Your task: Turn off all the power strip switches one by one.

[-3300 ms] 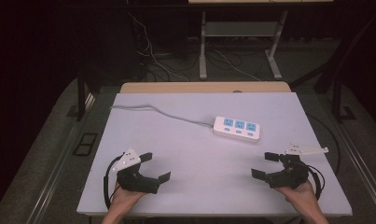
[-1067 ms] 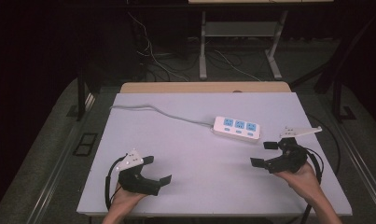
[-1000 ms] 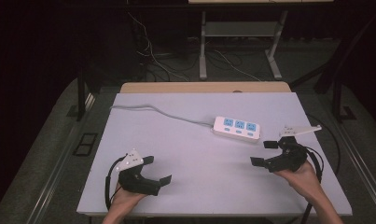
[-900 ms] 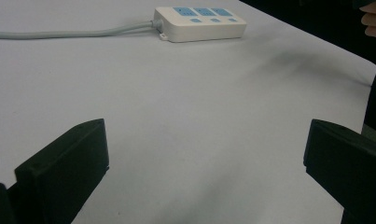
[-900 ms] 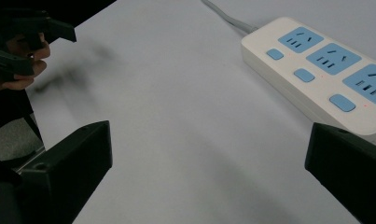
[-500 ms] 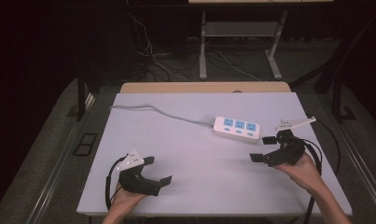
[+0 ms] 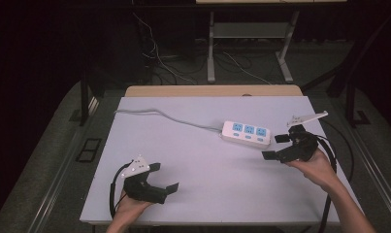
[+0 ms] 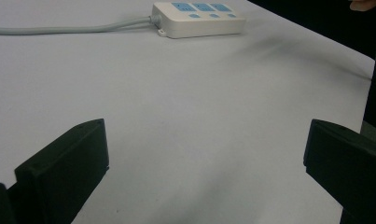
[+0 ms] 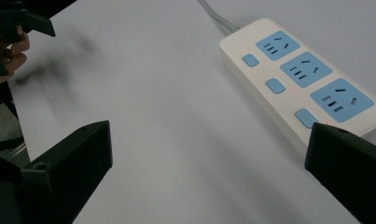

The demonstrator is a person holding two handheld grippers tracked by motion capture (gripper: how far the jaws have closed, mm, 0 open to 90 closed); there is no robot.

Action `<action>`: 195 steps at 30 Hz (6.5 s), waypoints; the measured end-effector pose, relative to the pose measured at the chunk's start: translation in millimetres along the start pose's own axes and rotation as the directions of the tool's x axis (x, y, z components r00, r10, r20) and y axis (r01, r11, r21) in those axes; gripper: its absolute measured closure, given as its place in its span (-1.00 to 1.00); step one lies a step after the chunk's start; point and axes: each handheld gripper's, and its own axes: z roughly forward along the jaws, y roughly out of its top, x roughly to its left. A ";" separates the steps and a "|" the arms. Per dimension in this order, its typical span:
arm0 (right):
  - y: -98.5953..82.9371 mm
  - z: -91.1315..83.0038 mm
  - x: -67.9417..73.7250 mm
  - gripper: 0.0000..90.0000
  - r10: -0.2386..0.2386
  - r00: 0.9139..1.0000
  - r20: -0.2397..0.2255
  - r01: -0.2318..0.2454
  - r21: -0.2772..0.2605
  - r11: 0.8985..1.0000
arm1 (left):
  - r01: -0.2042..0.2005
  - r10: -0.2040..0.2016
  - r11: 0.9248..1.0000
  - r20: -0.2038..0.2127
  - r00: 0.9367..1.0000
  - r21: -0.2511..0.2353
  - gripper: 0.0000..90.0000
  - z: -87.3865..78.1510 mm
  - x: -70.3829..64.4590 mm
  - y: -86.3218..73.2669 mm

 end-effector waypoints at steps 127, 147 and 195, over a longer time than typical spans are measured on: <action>15.2 62.0 -71.3 1.00 -0.013 0.995 0.101 0.002 0.115 0.993 | -0.006 0.006 0.999 0.004 1.000 0.033 -1.00 3.1 3.1 -1.7; 35.6 45.6 -63.0 1.00 -0.031 0.995 0.090 0.022 0.105 0.994 | -0.006 0.006 1.000 0.004 1.000 0.030 -1.00 2.4 2.9 -1.5; 57.1 81.1 -54.2 1.00 -0.081 0.995 0.058 0.071 0.158 0.985 | -0.006 0.006 1.000 0.004 1.000 0.029 -1.00 1.5 3.5 -1.7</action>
